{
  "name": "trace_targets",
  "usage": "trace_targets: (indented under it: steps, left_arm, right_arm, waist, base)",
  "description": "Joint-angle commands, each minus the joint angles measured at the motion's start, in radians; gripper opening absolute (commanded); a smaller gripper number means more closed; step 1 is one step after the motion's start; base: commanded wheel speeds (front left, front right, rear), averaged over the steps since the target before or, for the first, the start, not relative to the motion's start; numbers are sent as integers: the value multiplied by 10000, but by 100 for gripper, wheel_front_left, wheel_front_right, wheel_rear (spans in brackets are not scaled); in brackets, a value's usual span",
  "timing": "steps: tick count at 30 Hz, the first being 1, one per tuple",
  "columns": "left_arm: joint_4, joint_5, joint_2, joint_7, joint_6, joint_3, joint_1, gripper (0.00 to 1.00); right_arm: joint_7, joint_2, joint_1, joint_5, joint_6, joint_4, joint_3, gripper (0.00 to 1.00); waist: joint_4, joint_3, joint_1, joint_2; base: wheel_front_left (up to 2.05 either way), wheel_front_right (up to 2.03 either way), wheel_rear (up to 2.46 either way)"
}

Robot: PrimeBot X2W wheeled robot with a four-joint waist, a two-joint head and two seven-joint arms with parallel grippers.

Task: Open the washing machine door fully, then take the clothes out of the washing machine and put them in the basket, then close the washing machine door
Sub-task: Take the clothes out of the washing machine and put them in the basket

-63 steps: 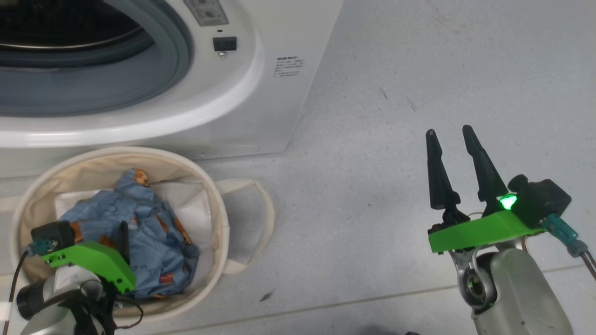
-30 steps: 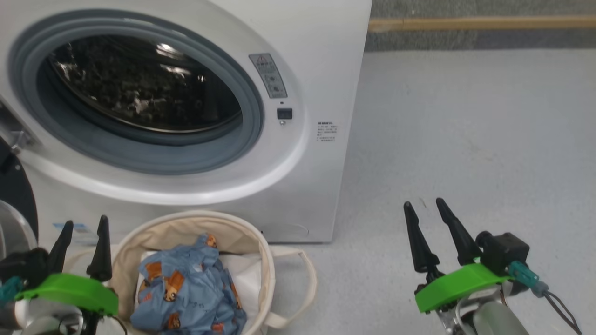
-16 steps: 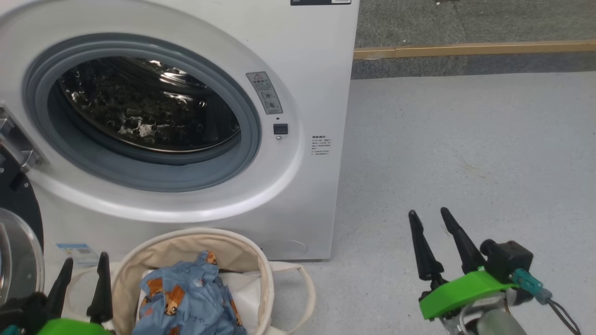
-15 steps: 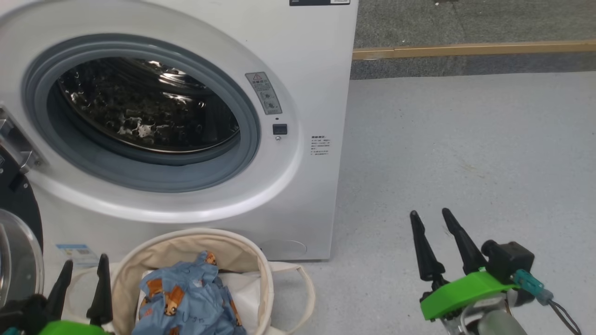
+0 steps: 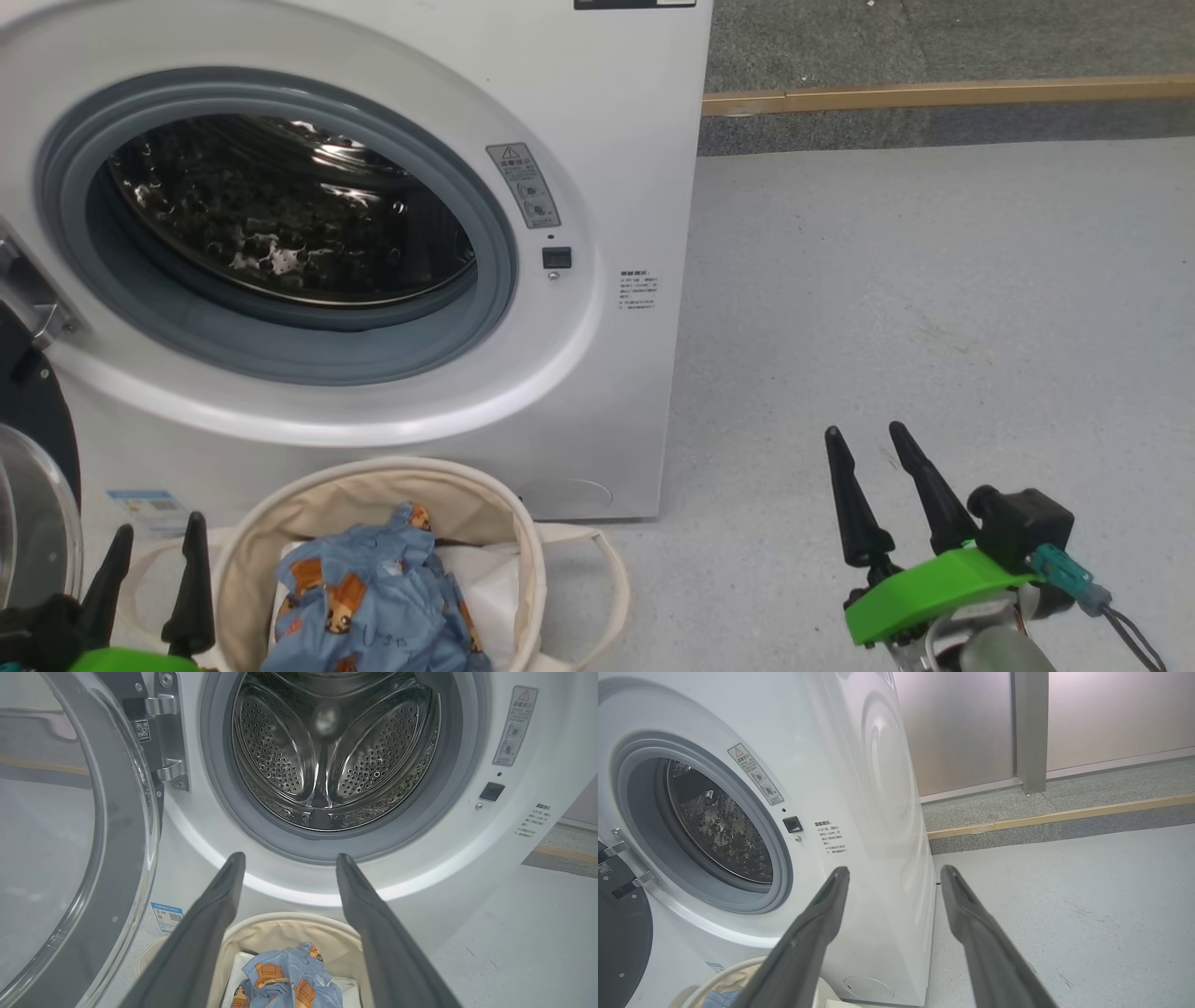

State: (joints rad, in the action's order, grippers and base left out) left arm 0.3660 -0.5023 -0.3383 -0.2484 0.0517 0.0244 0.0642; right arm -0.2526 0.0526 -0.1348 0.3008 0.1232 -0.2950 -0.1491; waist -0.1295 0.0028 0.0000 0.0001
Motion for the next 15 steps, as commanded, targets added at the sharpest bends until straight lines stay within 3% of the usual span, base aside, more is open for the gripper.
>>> trace_targets:
  steps: [1,15]
  left_arm:
    - [-342,-81,-408,-35,-51,-421,331,100]
    - [-326,-133,-487,-44,-27,-297,391,100]
  right_arm:
    - [-92,-24,-242,-15,75,367,-222,100]
    - [-92,-24,-277,-86,75,336,-288,100]
  waist:
    - [-16,12,0,-1]
    - [-6,-16,0,-1]
  base:
    - [0,0,0]
    - [0,0,0]
